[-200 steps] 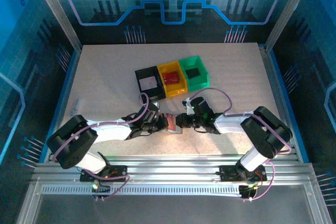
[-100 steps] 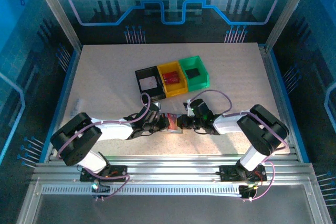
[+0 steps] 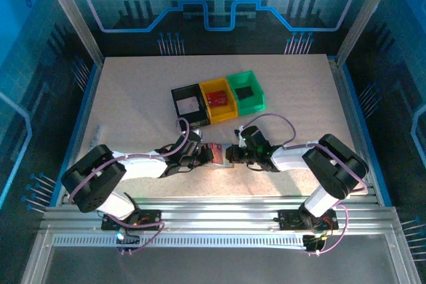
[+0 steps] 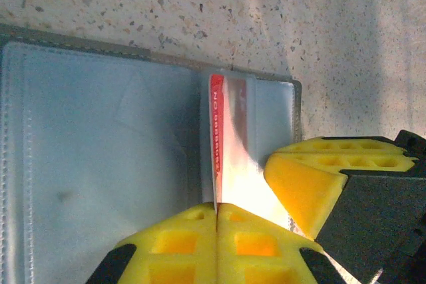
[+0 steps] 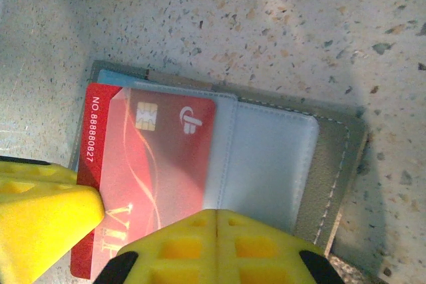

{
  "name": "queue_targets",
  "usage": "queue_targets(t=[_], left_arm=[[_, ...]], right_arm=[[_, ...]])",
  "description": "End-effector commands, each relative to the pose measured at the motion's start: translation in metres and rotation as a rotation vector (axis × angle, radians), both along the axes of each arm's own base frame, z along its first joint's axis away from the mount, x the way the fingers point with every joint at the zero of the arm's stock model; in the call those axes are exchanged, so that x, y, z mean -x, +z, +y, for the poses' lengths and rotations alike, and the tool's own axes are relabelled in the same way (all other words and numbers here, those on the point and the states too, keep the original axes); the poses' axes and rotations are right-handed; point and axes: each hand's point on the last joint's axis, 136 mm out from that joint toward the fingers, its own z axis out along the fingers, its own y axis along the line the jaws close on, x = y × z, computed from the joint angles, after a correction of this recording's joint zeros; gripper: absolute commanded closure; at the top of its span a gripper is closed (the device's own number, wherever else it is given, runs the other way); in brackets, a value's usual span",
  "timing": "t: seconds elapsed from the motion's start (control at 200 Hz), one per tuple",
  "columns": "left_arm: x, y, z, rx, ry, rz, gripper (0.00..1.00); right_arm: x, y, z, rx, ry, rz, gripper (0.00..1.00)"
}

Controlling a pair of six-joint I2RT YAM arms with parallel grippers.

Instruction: Take the credit cards out of the card holder

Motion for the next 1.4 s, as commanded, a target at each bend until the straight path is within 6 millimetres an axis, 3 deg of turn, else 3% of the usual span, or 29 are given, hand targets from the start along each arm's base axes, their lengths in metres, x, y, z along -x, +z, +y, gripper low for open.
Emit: queue_targets(t=[0.0, 0.355, 0.961, 1.201, 1.396], left_arm=[[0.007, -0.013, 0.019, -0.071, 0.018, 0.026, 1.00], [0.007, -0.021, 0.013, -0.028, 0.011, 0.056, 1.00], [0.010, -0.026, 0.007, -0.024, -0.014, 0.075, 1.00], [0.012, -0.024, 0.012, -0.056, -0.026, 0.072, 1.00], [0.011, -0.018, 0.027, -0.066, -0.004, 0.064, 1.00]], right_arm=[[0.016, -0.033, -0.025, 0.119, -0.045, 0.076, 1.00], [0.016, -0.001, 0.008, 0.023, 0.068, 0.003, 1.00], [0.009, 0.004, 0.011, 0.072, 0.070, -0.038, 1.00], [0.015, -0.034, -0.011, 0.157, 0.000, 0.062, 1.00], [0.019, -0.051, -0.021, 0.185, -0.023, 0.106, 1.00]])
